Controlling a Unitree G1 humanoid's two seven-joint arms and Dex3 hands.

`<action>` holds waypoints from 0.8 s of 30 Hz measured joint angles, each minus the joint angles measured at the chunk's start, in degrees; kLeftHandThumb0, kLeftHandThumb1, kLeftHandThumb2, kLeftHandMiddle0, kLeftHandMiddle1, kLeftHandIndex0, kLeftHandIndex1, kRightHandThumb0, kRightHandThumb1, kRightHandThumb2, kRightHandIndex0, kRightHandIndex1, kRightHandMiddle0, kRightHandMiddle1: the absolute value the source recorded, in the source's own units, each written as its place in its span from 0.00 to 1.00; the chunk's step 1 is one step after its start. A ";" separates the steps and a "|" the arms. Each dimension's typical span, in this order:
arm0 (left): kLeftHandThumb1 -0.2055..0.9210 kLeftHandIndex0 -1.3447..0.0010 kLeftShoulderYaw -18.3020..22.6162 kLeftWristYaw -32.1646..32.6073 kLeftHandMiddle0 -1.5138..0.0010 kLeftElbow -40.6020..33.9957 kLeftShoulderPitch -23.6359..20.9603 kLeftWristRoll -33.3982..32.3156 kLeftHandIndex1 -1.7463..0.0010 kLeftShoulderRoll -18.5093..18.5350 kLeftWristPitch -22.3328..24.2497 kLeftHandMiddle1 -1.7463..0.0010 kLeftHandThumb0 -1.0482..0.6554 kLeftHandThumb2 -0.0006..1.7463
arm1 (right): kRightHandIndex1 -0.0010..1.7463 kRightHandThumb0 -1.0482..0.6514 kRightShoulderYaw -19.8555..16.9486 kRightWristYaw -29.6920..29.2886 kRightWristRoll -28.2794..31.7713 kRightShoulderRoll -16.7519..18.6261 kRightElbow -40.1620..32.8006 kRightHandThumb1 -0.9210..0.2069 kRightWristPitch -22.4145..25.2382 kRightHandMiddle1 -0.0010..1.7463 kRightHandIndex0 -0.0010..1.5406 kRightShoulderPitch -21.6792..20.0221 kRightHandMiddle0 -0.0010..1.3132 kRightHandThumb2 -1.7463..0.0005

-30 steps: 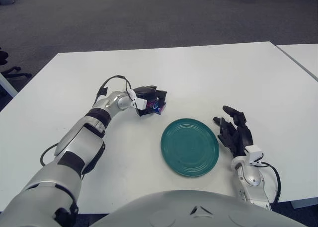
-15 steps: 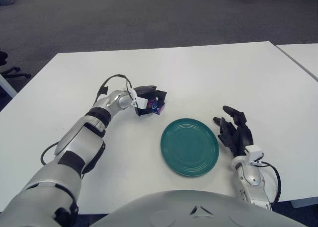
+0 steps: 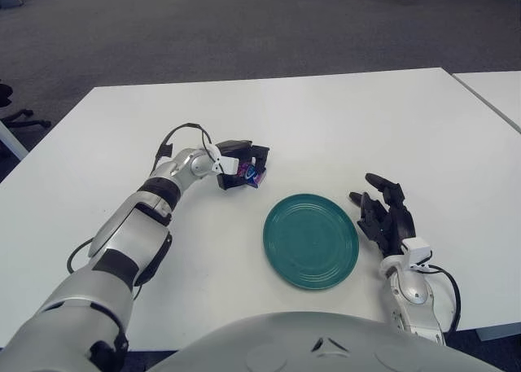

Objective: Put the gum into the plate.

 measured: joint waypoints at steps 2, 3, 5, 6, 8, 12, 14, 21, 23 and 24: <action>0.35 0.63 1.02 -0.56 0.50 -2.22 1.13 -0.76 0.00 0.49 0.31 0.09 0.62 0.81 | 0.36 0.29 0.01 0.00 0.04 0.02 -0.11 0.00 0.00 0.57 0.29 0.07 0.00 0.56; 0.35 0.62 1.55 -1.18 0.50 -3.85 1.75 -1.46 0.00 0.79 0.38 0.08 0.62 0.82 | 0.37 0.29 0.01 0.01 0.08 0.03 -0.18 0.00 0.00 0.57 0.29 0.11 0.00 0.56; 0.34 0.62 2.88 -2.41 0.50 -7.26 3.04 -2.77 0.00 1.36 0.46 0.08 0.62 0.82 | 0.37 0.29 -0.02 0.00 0.10 0.06 -0.30 0.00 0.00 0.57 0.29 0.21 0.00 0.56; 0.33 0.61 3.50 -2.90 0.50 -9.00 3.60 -3.42 0.00 1.68 0.54 0.08 0.62 0.83 | 0.37 0.29 -0.03 -0.01 0.10 0.07 -0.31 0.00 -0.01 0.57 0.29 0.23 0.00 0.56; 0.30 0.60 5.12 -3.62 0.49 -13.53 4.18 -4.77 0.00 2.83 0.85 0.08 0.62 0.85 | 0.37 0.29 -0.06 -0.05 0.13 0.21 -0.26 0.00 -0.04 0.58 0.30 0.27 0.00 0.56; 0.28 0.58 6.62 -4.39 0.48 -20.22 6.57 -6.12 0.00 3.67 1.76 0.08 0.62 0.87 | 0.37 0.30 0.01 -0.31 0.12 0.54 -0.13 0.00 -0.53 0.58 0.30 0.34 0.00 0.57; 0.27 0.58 7.16 -5.05 0.47 -23.38 7.74 -6.96 0.00 3.66 2.26 0.08 0.62 0.87 | 0.38 0.30 0.03 -0.46 0.12 0.64 -0.07 0.00 -0.63 0.58 0.30 0.38 0.00 0.57; 0.25 0.56 8.07 -7.79 0.48 -32.73 11.15 -8.78 0.00 3.68 5.26 0.06 0.62 0.90 | 0.38 0.30 0.42 -0.60 0.11 0.85 0.05 0.00 -0.92 0.58 0.29 0.49 0.00 0.57; 0.25 0.55 8.23 -8.28 0.48 -34.66 11.71 -8.91 0.00 3.69 6.07 0.05 0.62 0.90 | 0.38 0.30 0.46 -0.60 0.11 0.86 0.05 0.00 -0.93 0.58 0.29 0.50 0.00 0.57; 0.25 0.55 8.28 -8.42 0.48 -35.52 11.92 -8.94 0.00 3.70 6.35 0.05 0.62 0.90 | 0.38 0.30 0.47 -0.60 0.11 0.86 0.05 0.00 -0.93 0.58 0.29 0.50 0.01 0.57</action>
